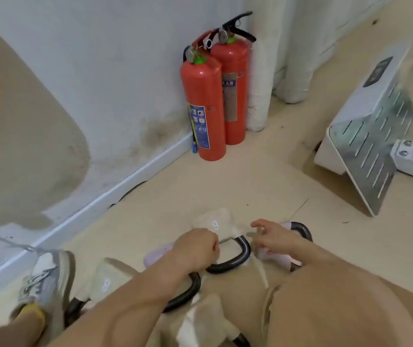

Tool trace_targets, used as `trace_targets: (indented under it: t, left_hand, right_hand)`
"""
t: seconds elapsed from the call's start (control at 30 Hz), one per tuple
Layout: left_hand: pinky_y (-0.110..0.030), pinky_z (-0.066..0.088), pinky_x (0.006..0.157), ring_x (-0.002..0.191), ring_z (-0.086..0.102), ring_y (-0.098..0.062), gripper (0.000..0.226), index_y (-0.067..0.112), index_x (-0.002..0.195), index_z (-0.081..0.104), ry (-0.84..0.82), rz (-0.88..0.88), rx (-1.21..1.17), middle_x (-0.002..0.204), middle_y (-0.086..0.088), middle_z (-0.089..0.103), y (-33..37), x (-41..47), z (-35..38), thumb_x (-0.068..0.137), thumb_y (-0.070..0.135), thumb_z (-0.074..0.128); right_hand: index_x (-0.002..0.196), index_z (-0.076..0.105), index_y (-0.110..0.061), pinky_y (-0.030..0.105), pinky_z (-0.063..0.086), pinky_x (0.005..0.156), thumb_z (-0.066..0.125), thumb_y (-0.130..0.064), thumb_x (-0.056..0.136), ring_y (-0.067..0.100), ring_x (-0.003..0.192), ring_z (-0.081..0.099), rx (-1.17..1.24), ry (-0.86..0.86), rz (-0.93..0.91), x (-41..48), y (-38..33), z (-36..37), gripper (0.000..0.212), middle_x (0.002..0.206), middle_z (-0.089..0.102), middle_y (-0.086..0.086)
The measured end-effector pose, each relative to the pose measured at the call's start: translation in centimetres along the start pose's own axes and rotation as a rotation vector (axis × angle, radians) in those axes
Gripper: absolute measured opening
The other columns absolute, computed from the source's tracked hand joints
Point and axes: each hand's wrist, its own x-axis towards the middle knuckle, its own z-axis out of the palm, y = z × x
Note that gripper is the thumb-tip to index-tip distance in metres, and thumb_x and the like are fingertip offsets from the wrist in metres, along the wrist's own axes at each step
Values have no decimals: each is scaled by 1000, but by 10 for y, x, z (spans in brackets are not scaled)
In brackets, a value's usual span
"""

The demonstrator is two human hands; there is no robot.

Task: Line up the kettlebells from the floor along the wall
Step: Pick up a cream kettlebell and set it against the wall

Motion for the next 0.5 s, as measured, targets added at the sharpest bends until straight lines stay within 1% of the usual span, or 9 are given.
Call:
trace_targets:
  t: [0.07,0.13,0.17,0.23,0.27,0.33,0.37,0.43,0.5]
  left_hand:
    - [-30,46,78,99,60,-26,29,10,108,68,3,12,-12,111,-10,67,-10,19,11,91,10,44]
    - [-28,44,77,97,60,-24,29,9,110,68,-9,3,-33,111,-9,67,-29,40,32,93,10,45]
    - [-28,43,75,94,60,-23,28,8,110,67,-31,6,-49,109,-9,67,-37,51,43,94,10,45]
    - [-32,48,75,94,64,-26,23,8,104,65,-79,29,-25,104,-11,67,-49,66,65,92,6,46]
    - [-35,51,76,94,64,-28,20,8,101,63,-89,58,30,103,-11,67,-53,69,73,90,5,47]
    - [-40,51,83,100,60,-28,19,11,101,61,-53,143,150,107,-9,64,-63,77,94,87,4,50]
    - [-38,48,86,103,57,-27,21,12,101,62,-5,189,227,107,-8,63,-65,80,104,86,4,51]
    - [-36,48,86,94,59,-25,17,15,88,70,72,269,348,90,-2,68,-67,89,121,79,10,56]
    - [-35,53,82,77,61,-21,7,19,69,73,97,345,425,67,3,66,-65,95,139,68,21,66]
  right_hand:
    - [123,52,-38,34,55,80,49,-44,73,21,96,56,-303,118,-44,18,4,7,51,104,57,-1]
    - [116,53,-44,33,51,71,46,-50,74,24,89,51,-654,194,-96,31,11,26,44,104,54,1]
    - [120,54,-41,31,47,70,47,-43,81,26,92,51,-803,173,-202,37,11,37,40,108,55,1]
    - [133,49,-23,35,43,81,46,-19,90,29,112,51,-943,24,-394,51,18,59,44,126,54,5]
    - [130,50,-17,38,43,85,45,-12,89,30,114,52,-1027,-17,-425,56,21,67,41,127,54,7]
    - [111,58,-16,40,43,84,53,-12,84,28,102,59,-1204,-26,-445,69,37,81,28,111,63,7]
    - [98,64,-19,39,46,79,65,-18,76,24,91,64,-1274,-34,-434,75,45,89,22,97,67,3]
    - [69,67,-24,36,49,67,82,-30,48,17,67,65,-1316,24,-465,89,53,98,27,70,66,-4]
    - [59,64,-24,38,38,72,82,-37,43,16,62,62,-1352,89,-526,101,57,104,27,60,62,-6]
